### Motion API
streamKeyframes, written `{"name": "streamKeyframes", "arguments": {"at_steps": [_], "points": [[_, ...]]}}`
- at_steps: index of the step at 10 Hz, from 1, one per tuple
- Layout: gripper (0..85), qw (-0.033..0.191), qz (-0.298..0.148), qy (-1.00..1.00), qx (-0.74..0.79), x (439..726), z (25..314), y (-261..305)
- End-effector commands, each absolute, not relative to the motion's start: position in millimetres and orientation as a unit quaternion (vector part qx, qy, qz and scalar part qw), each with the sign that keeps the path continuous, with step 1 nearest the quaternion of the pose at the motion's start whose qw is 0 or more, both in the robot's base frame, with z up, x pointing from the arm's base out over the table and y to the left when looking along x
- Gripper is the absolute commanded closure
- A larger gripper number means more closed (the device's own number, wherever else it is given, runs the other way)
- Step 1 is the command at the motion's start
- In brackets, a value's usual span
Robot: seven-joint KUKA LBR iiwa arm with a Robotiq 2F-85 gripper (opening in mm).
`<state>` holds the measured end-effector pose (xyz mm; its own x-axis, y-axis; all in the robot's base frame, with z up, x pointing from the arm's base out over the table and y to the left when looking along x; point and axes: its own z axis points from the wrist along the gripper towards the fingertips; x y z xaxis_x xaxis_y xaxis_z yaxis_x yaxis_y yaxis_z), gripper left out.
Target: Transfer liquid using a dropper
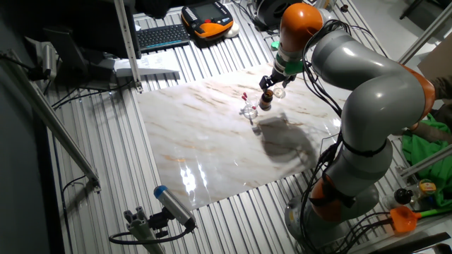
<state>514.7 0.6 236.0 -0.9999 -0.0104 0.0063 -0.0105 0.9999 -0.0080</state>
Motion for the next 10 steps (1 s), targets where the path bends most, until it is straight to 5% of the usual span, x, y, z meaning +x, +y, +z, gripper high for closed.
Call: {"name": "streamKeyframes", "arguments": {"at_steps": [1,10], "points": [[85.0,0.123,0.076,-0.989,0.038,514.9,235.8,0.7],[85.0,0.122,0.074,-0.989,0.041,514.8,235.8,0.5]]}}
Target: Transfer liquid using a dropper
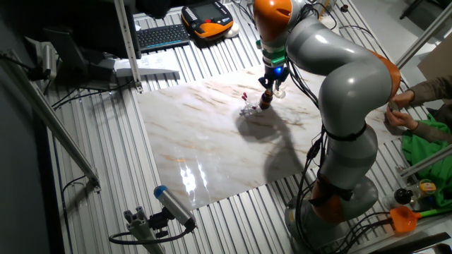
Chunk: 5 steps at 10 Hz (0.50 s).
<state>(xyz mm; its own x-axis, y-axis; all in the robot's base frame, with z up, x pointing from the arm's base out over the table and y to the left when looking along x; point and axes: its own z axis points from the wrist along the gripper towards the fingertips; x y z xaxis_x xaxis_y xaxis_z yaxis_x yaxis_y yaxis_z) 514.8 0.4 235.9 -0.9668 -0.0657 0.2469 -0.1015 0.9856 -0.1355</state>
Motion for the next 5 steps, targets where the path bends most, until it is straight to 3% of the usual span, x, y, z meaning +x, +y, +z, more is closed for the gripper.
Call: {"name": "streamKeyframes", "arguments": {"at_steps": [1,5], "points": [[85.0,0.122,0.073,-0.989,0.044,514.7,235.8,0.6],[85.0,0.125,0.073,-0.988,0.048,514.9,235.9,0.5]]}}
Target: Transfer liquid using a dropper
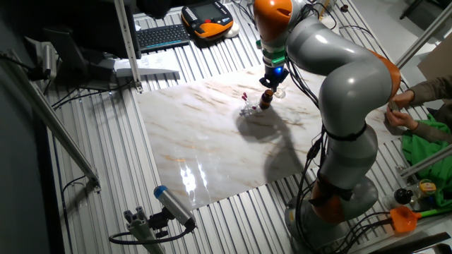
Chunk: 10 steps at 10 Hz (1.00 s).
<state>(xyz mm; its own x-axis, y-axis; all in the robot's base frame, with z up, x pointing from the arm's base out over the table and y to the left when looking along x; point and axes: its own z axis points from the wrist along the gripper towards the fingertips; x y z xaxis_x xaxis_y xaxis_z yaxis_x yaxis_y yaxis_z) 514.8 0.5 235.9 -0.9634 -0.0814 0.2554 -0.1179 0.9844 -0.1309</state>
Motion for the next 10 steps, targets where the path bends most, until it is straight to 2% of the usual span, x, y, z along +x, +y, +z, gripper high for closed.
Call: {"name": "streamKeyframes", "arguments": {"at_steps": [1,7,8,9,10], "points": [[85.0,0.126,0.072,-0.988,0.057,514.9,235.9,0.6],[85.0,0.121,0.072,-0.989,0.036,514.8,235.8,0.6],[85.0,0.094,0.069,-0.992,0.045,514.8,235.8,0.6],[85.0,0.022,0.069,-0.995,0.067,514.8,235.8,0.6],[85.0,0.026,0.067,-0.996,0.056,514.8,235.8,0.6]]}}
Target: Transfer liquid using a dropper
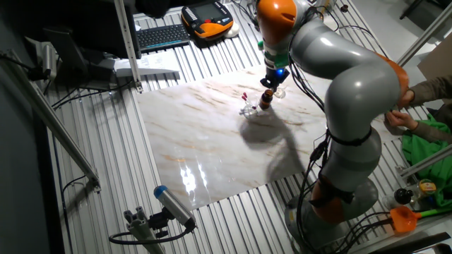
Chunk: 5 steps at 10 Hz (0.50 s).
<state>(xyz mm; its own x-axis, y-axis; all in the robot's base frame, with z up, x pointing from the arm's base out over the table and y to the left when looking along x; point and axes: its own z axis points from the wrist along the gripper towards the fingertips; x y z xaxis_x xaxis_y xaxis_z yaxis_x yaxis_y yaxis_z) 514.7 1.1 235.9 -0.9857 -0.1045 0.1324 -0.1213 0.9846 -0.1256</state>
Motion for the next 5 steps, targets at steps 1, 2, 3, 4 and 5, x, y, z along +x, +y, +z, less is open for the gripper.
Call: {"name": "streamKeyframes", "arguments": {"at_steps": [1,2,3,4,5], "points": [[85.0,0.040,0.064,-0.996,0.044,514.8,235.8,0.6],[85.0,0.041,0.050,-0.997,0.030,514.8,235.8,0.6],[85.0,0.036,0.042,-0.998,0.014,514.8,235.8,0.6],[85.0,0.016,0.033,-0.999,0.000,514.8,235.8,0.6],[85.0,0.011,0.032,-0.999,-0.010,514.8,235.8,0.6]]}}
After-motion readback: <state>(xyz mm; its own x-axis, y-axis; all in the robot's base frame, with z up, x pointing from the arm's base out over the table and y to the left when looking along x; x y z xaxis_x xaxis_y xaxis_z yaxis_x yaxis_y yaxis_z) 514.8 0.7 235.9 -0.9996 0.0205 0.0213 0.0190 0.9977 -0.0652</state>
